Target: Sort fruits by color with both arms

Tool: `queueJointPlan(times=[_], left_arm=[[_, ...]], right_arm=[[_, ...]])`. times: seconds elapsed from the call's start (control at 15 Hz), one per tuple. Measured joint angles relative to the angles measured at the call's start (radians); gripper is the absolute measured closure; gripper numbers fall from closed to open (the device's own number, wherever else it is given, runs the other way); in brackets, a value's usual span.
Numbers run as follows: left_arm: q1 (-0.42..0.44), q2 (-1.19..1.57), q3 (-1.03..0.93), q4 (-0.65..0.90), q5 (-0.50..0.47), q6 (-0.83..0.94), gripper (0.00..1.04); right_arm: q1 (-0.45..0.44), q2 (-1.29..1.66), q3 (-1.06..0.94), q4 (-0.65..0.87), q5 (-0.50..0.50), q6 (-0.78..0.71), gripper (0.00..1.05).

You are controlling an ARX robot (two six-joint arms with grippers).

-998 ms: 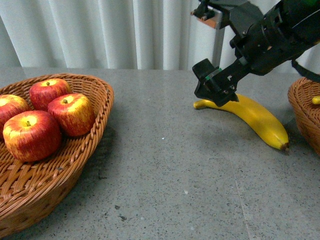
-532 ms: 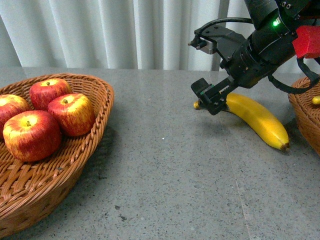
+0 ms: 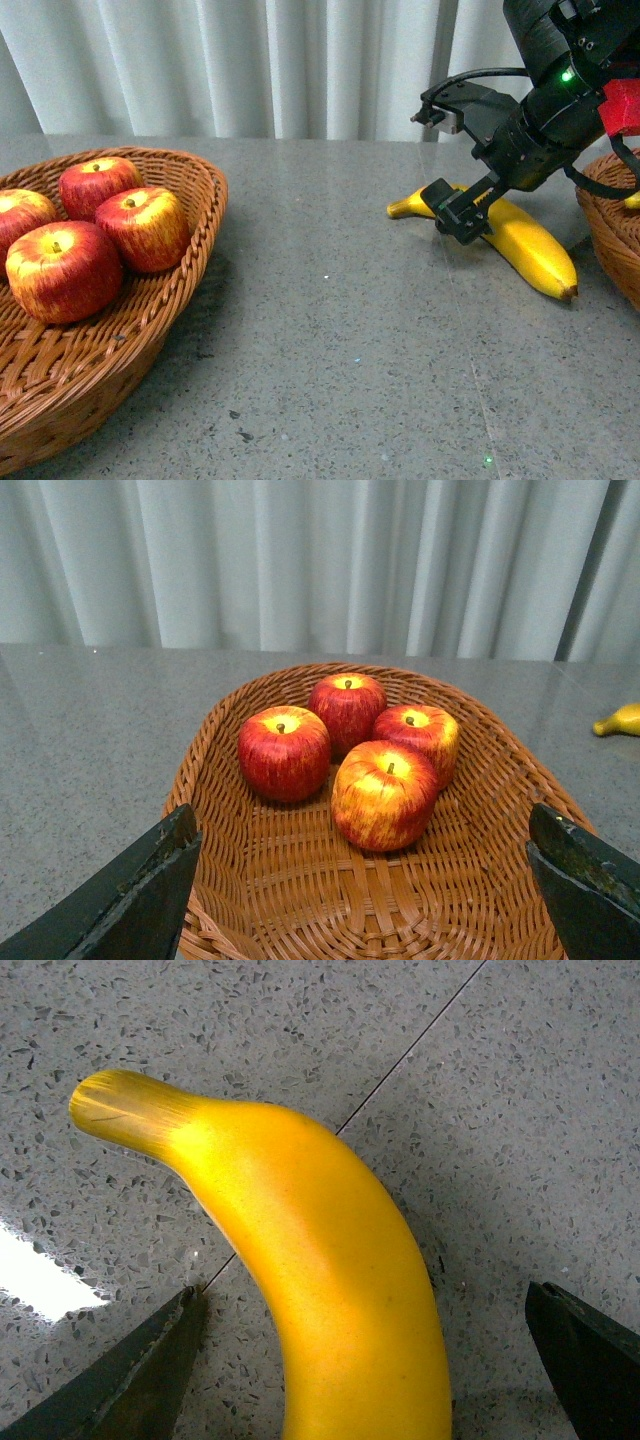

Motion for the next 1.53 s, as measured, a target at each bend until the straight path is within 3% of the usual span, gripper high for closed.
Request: queueJointPlan(times=[0.07,0.33,0.47,0.67,0.8,0.93,1.06,1.26,1.4,1.53], left_arm=[[0.0,0.0,0.0,0.0,0.0,0.0,0.07],[0.0,0.0,0.0,0.0,0.0,0.0,0.07],[0.0,0.0,0.0,0.0,0.0,0.0,0.07],[0.0,0.0,0.0,0.0,0.0,0.0,0.07],[0.0,0.0,0.0,0.0,0.0,0.0,0.07],[0.0,0.0,0.0,0.0,0.0,0.0,0.07],[0.0,0.0,0.0,0.0,0.0,0.0,0.07],[0.0,0.0,0.0,0.0,0.0,0.0,0.07],[0.0,0.0,0.0,0.0,0.0,0.0,0.07],[0.0,0.0,0.0,0.0,0.0,0.0,0.07]], right_arm=[[0.001,0.0,-0.006,0.009,-0.003,-0.009,0.07],[0.016,-0.005,-0.023,0.018,-0.031,-0.015,0.49],[0.022,-0.018,-0.023,0.027,-0.046,-0.001,0.65],[0.021,-0.077,-0.001,0.044,-0.085,0.071,0.69],[0.004,-0.178,0.02,0.061,-0.173,0.156,0.7],[-0.08,-0.332,0.004,0.089,-0.291,0.21,0.7],[-0.186,-0.41,-0.06,0.087,-0.33,0.192,0.7],[-0.433,-0.438,-0.255,0.134,-0.422,0.048,0.7],[-0.554,-0.492,-0.362,0.203,-0.444,-0.087,0.7],[-0.646,-0.602,-0.478,0.174,-0.489,-0.235,0.7]])
